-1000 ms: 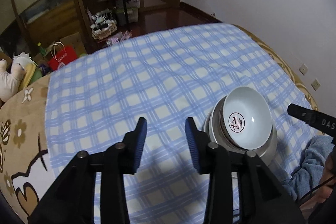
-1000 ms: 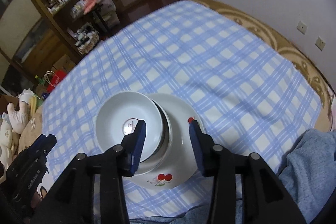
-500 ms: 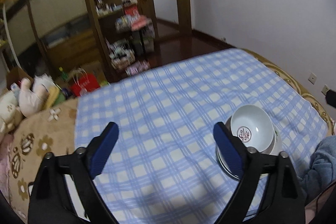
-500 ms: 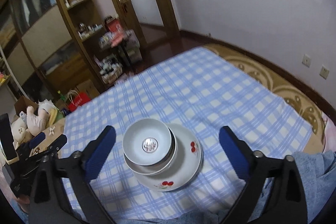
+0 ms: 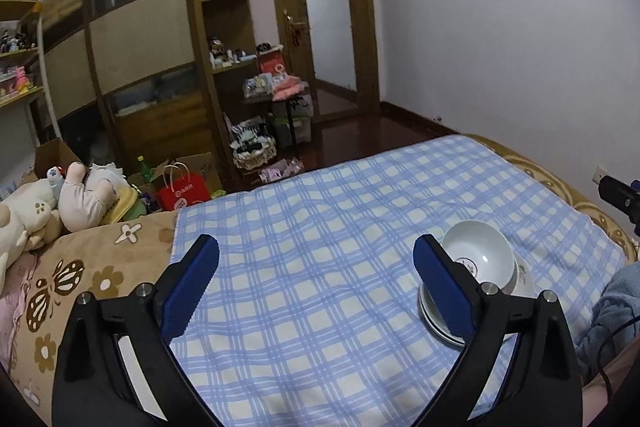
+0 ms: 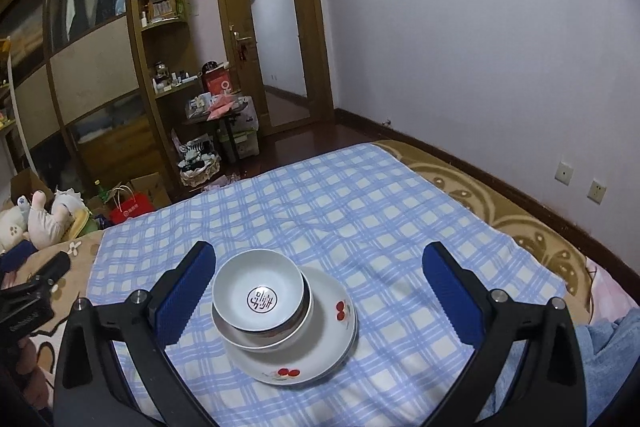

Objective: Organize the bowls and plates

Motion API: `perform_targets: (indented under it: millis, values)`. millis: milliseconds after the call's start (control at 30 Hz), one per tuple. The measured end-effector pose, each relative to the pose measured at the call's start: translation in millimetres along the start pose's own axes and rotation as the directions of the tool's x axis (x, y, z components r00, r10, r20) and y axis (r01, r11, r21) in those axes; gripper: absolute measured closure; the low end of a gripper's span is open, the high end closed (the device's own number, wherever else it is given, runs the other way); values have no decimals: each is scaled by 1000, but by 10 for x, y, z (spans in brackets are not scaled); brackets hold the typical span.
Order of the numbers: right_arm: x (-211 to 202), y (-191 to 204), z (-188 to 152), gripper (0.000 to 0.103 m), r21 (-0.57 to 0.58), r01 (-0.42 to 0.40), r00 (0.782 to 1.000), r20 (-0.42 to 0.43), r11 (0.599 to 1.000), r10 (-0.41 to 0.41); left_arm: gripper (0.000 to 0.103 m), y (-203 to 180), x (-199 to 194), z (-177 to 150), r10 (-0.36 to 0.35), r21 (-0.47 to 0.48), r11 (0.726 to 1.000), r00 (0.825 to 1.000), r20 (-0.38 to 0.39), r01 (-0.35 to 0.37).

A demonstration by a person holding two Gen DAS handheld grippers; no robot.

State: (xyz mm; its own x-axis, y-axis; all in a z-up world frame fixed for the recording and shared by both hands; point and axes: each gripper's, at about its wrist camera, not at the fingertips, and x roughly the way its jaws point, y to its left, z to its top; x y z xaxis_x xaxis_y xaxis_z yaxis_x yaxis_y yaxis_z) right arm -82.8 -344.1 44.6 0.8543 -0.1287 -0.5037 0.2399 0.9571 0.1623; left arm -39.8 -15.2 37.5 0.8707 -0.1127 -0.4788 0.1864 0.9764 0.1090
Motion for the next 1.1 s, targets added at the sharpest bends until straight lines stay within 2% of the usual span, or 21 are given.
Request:
perform_targets:
  millis: [200,400,567,733,867,1100]
  values:
    - [41,59,-32,0,-20,-19,1000,15,1000,19,6,46,30,-88,43,1,999,999,19,-43]
    - [147,139,-87,0,-47,-20,1000,-20,999,19,6,89,107,-136,24,-20,1000,1000,10,-24]
    - [190,245,-117,0,-97,-16,1000,-28,995,13,6,48,146,-158,47,1,999,999,20,-47]
    - [221,254,-133,0,-100,-18,999,-41,995,14,6,71,197,-175,26,-31,999,1000,-7,-26]
    - [241,262,-135,0,-102,-12,999,-50,995,7,6,95,175,-194,48,-40,998,999,15,-48]
    - [255,274,-140,0,-103,-7,999,-54,995,2,6,98,196,-195,51,-43,998,999,3,-50]
